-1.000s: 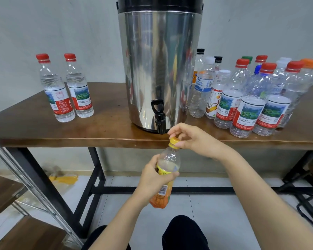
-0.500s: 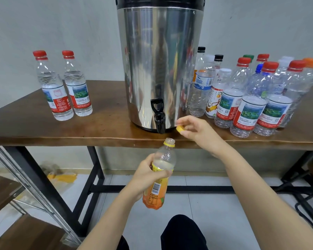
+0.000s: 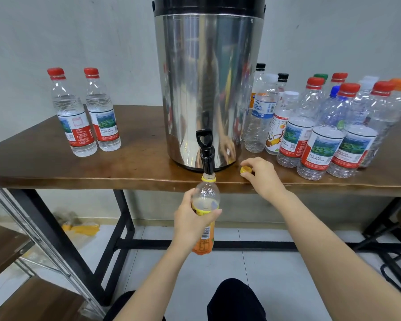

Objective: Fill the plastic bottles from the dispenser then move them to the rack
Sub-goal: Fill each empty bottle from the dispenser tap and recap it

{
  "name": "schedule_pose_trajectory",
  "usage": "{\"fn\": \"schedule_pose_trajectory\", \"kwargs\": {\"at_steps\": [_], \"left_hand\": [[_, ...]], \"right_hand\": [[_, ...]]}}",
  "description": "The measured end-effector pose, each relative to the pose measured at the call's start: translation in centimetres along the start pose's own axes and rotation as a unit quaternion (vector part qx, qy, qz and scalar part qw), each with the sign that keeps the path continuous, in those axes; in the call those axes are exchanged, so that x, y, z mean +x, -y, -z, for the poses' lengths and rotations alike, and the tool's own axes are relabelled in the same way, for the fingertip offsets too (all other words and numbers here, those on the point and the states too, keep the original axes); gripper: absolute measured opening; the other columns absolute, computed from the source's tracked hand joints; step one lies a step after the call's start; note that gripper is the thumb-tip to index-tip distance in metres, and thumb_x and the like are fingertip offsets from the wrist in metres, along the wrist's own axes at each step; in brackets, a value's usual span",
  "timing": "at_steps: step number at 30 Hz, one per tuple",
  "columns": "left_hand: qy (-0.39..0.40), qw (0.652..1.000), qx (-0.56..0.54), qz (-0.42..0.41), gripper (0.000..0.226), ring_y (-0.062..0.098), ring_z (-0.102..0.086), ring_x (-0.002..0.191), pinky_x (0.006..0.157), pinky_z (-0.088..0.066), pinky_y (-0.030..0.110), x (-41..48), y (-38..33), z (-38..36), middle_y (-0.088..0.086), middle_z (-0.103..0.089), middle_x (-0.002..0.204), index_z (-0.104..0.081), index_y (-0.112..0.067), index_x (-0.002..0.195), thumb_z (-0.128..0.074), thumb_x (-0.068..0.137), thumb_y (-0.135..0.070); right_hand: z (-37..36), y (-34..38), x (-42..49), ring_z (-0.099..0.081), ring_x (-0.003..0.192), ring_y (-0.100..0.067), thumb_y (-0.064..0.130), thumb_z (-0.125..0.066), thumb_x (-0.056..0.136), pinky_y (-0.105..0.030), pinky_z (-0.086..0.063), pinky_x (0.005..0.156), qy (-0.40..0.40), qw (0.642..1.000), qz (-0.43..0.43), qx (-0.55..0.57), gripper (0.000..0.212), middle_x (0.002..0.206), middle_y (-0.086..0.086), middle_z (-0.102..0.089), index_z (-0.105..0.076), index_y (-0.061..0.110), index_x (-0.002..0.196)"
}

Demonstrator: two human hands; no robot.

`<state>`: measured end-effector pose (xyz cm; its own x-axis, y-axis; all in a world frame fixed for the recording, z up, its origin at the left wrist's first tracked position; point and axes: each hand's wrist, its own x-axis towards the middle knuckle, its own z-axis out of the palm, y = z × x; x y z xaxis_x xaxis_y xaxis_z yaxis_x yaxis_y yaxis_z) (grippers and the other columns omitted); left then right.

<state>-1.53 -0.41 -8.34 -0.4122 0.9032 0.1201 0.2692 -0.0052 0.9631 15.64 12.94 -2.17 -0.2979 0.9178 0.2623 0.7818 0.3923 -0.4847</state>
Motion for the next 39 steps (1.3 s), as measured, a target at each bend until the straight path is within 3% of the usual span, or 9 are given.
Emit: {"fn": "schedule_pose_trajectory", "kwargs": {"at_steps": [4, 12, 16, 19, 24, 27, 34, 37, 39], "left_hand": [[-0.053, 0.994, 0.051, -0.079, 0.079, 0.007, -0.051, 0.117, 0.096, -0.044, 0.023, 0.1, 0.3, -0.5, -0.009, -0.053, 0.132, -0.047, -0.026, 0.136, -0.088, 0.069, -0.025], [-0.071, 0.974, 0.151, -0.151, 0.081, -0.012, -0.037, 0.1, 0.078, -0.046, 0.024, 0.6, 0.2, -0.5, -0.015, -0.033, 0.142, -0.041, -0.025, 0.142, -0.083, 0.074, -0.036], [-0.042, 0.975, 0.154, -0.155, 0.073, -0.016, -0.04, 0.1, 0.075, -0.034, 0.004, 1.2, 0.0, -0.5, -0.021, -0.035, 0.139, -0.047, -0.028, 0.133, -0.083, 0.072, -0.041], [-0.041, 0.977, 0.138, -0.158, 0.07, -0.027, -0.037, 0.108, 0.078, -0.033, 0.003, 1.4, 0.2, -0.3, -0.022, -0.038, 0.136, -0.049, -0.032, 0.129, -0.084, 0.07, -0.041], [-0.049, 0.975, 0.14, -0.168, 0.07, -0.011, -0.043, 0.111, 0.09, -0.045, 0.02, 1.8, 0.6, -0.1, -0.02, -0.041, 0.134, -0.051, -0.033, 0.129, -0.084, 0.068, -0.043], [-0.052, 0.973, 0.142, -0.174, 0.07, -0.005, -0.046, 0.113, 0.091, -0.047, 0.025, 1.9, 0.7, 0.1, -0.021, -0.043, 0.132, -0.05, -0.034, 0.128, -0.084, 0.068, -0.043], [-0.051, 0.973, 0.137, -0.176, 0.067, -0.009, -0.043, 0.111, 0.092, -0.044, 0.023, 1.8, 0.7, 0.0, -0.021, -0.044, 0.131, -0.05, -0.035, 0.126, -0.084, 0.068, -0.041], [-0.051, 0.973, 0.141, -0.176, 0.067, -0.007, -0.045, 0.11, 0.091, -0.046, 0.025, 1.8, 0.7, 0.0, -0.019, -0.045, 0.13, -0.051, -0.032, 0.126, -0.083, 0.068, -0.041], [-0.052, 0.973, 0.143, -0.173, 0.067, -0.008, -0.045, 0.107, 0.089, -0.046, 0.026, 1.8, 0.6, -0.1, -0.02, -0.044, 0.129, -0.05, -0.033, 0.126, -0.083, 0.069, -0.041]], "right_hand": [[0.6, 0.7, -0.7, -0.049, 0.117, -0.029, 0.017, -0.068, 0.092, -0.037, -0.043, 0.099, -0.053, 0.998, 0.034, 0.003, 0.038, 0.13, -0.008, -0.052, -0.059, 0.013, 0.129], [3.8, 6.6, -1.9, -0.056, 0.102, -0.018, 0.016, -0.061, 0.095, -0.044, -0.052, 0.086, -0.166, 0.962, 0.2, 0.082, 0.028, 0.116, 0.005, -0.057, -0.062, 0.017, 0.123], [5.2, 10.0, -2.3, -0.054, 0.098, -0.01, 0.024, -0.058, 0.097, -0.04, -0.053, 0.082, -0.137, 0.952, 0.256, 0.1, 0.034, 0.112, 0.013, -0.054, -0.057, 0.02, 0.131], [5.5, 11.4, -2.1, -0.051, 0.103, -0.01, 0.021, -0.059, 0.097, -0.036, -0.049, 0.083, -0.108, 0.958, 0.262, 0.041, 0.037, 0.118, 0.01, -0.057, -0.056, 0.023, 0.133], [4.6, 11.9, -1.5, -0.045, 0.083, -0.004, 0.015, -0.058, 0.095, -0.028, -0.037, 0.072, -0.087, 0.97, 0.224, 0.029, 0.026, 0.086, 0.021, -0.047, -0.06, 0.026, 0.118], [3.6, 11.9, -1.7, -0.049, 0.074, -0.001, 0.012, -0.059, 0.093, -0.026, -0.038, 0.069, -0.104, 0.968, 0.207, 0.097, 0.021, 0.087, 0.016, -0.056, -0.06, 0.024, 0.11], [1.4, 10.9, -3.3, -0.069, 0.081, -0.012, 0.01, -0.058, 0.086, -0.038, -0.057, 0.068, -0.258, 0.919, 0.268, 0.128, 0.01, 0.086, 0.005, -0.073, -0.068, 0.011, 0.089], [-0.7, 8.6, -4.4, -0.069, 0.104, -0.015, -0.006, -0.057, 0.082, -0.038, -0.058, 0.083, -0.282, 0.901, 0.302, 0.133, 0.022, 0.102, -0.002, -0.075, -0.07, 0.006, 0.095], [-1.0, 7.9, -4.9, -0.063, 0.115, -0.013, 0.002, -0.07, 0.084, -0.031, -0.055, 0.091, -0.256, 0.907, 0.303, 0.141, 0.016, 0.112, -0.002, -0.071, -0.069, 0.007, 0.099]]}}
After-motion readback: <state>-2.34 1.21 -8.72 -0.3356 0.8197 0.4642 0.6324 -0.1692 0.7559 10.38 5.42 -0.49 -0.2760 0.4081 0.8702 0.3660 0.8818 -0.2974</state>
